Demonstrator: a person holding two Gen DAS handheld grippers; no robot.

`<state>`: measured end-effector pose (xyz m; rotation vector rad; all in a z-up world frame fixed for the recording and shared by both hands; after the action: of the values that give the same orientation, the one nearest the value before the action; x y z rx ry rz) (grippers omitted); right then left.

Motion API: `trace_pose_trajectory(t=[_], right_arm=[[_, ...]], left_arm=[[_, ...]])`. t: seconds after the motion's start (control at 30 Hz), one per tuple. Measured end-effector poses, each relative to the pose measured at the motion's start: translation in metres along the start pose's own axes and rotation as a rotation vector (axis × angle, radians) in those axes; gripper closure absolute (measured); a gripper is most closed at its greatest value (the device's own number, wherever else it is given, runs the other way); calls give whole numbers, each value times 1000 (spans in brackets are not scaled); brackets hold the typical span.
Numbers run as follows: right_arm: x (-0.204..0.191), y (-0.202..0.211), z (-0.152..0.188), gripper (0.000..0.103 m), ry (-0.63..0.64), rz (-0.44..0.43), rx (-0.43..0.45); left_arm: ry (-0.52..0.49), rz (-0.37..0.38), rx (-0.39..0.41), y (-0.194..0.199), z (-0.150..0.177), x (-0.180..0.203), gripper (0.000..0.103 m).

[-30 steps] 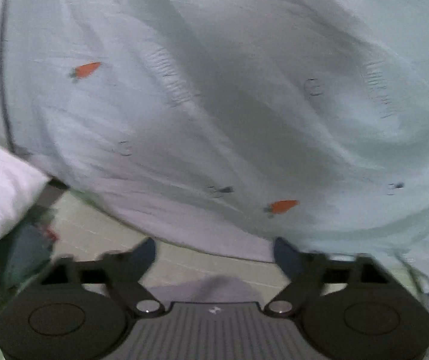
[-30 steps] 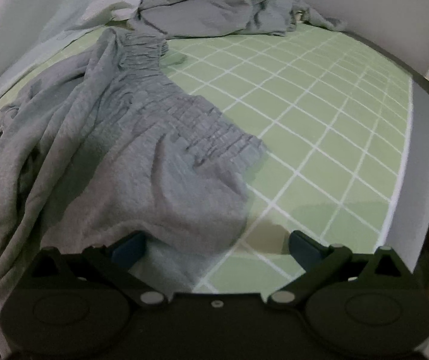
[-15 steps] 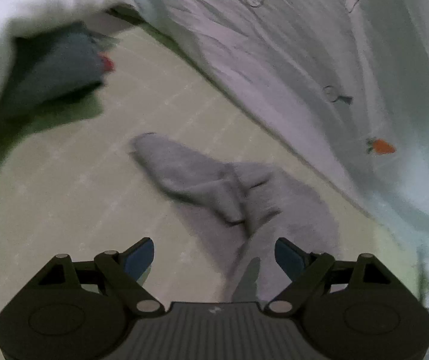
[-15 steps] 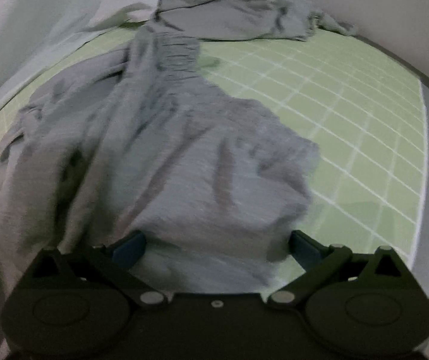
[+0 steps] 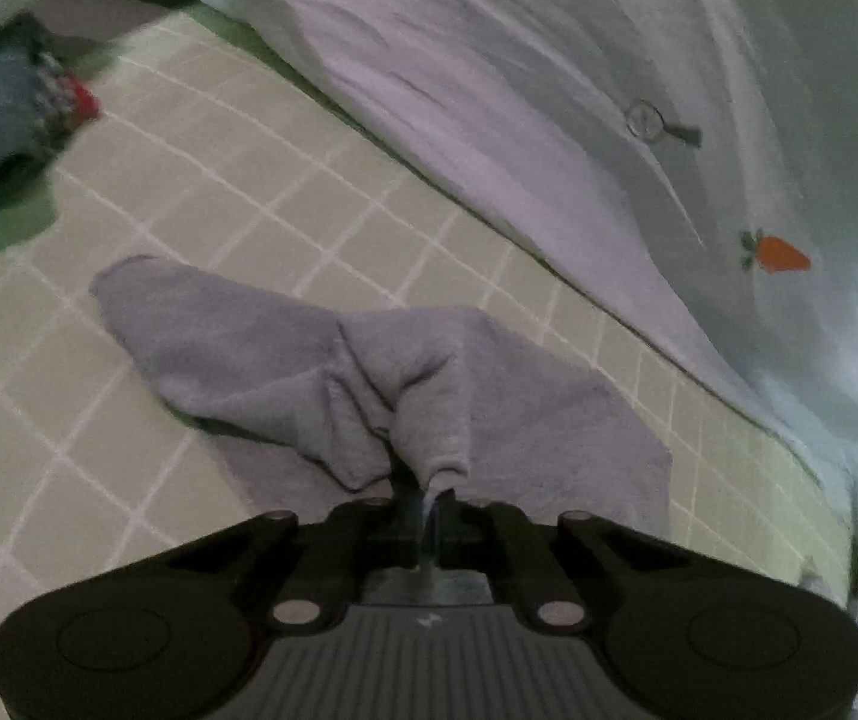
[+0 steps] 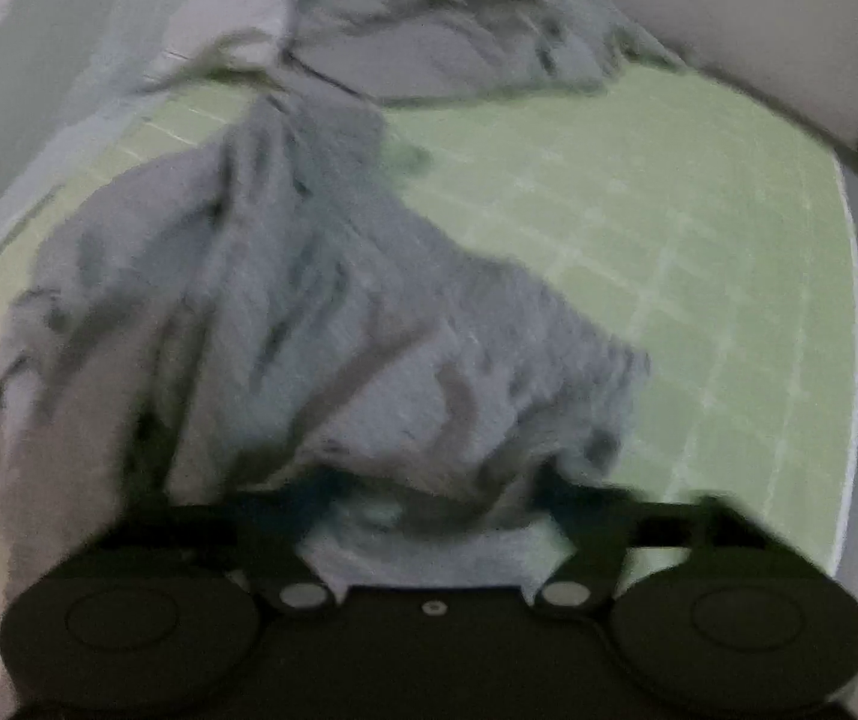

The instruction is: Fold clothes

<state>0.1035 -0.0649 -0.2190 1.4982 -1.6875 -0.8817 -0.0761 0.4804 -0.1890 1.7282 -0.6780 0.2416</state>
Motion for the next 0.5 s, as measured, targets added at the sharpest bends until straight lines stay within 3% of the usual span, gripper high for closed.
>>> trace_pose_trajectory(t=[0.07, 0.1, 0.37, 0.5], right_arm=[[7, 2, -6, 94, 2, -32, 28], [13, 4, -10, 95, -20, -50, 43], [68, 75, -66, 98, -106, -145, 347], [96, 116, -74, 98, -103, -162, 460]], left_arm=[[10, 3, 41, 20, -1, -4, 100], [15, 1, 65, 31, -1, -6, 100], [18, 5, 320, 144, 5, -12, 101], [17, 3, 356, 194, 33, -31, 101]])
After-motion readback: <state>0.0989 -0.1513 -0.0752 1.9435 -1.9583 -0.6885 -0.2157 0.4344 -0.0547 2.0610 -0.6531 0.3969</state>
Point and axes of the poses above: each gripper's, at about its wrist camera, not at the fingertips, and y roughly against the way its jaws point, x to its right, z to its underside, the point moved 1 cm from there along -y, roughly the way its jaws point, and after that the axes turned 14 degrees about y, right-handed, at the moved point
